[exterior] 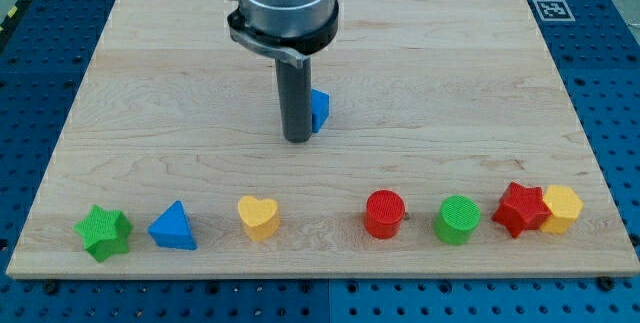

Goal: Move the red circle to the center

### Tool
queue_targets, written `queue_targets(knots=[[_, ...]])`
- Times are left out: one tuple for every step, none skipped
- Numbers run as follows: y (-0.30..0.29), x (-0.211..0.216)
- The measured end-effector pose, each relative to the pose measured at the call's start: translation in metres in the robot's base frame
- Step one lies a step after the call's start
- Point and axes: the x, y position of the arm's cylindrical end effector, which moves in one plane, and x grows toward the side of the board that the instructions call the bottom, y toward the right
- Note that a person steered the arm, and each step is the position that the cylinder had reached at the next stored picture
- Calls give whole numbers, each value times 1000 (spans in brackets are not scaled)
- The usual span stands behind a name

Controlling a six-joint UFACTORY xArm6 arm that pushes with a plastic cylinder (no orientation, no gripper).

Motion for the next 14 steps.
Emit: queue_targets(knots=[[17, -18], [17, -2], [17, 28], [17, 59], [17, 91], [18, 122], [48, 148], [94, 152], [95, 150], [84, 128], [78, 108], [78, 91], [78, 68], [78, 37]])
